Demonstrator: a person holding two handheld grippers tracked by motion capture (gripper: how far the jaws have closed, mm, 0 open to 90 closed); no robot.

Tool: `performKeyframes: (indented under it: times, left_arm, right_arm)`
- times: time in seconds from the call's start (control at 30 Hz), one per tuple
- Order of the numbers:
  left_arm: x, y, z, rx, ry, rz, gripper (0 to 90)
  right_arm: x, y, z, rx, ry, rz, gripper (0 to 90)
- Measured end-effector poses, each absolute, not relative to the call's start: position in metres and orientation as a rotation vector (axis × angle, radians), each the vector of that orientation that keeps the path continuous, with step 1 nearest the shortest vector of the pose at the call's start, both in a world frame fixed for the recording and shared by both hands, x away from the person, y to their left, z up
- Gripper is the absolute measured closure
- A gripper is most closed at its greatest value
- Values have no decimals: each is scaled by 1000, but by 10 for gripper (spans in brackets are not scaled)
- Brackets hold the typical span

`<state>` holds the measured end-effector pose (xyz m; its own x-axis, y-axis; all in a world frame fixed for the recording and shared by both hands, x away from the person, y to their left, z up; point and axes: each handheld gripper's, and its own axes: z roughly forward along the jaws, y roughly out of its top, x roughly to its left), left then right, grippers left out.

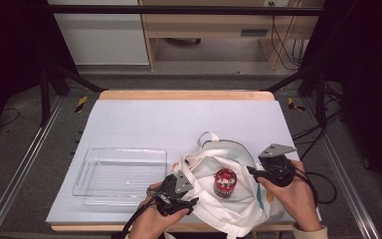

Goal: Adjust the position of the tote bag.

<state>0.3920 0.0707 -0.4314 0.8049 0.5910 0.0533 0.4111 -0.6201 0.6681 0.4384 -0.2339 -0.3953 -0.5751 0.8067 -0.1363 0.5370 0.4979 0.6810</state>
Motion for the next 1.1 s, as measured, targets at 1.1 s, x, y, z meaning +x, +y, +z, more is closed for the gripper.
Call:
performKeyframes:
  times: [1.1]
  left_arm:
    - [369,74,-450,2466,616,351,821]
  right_arm:
    - [459,-276,-442,1247,2288,736,820]
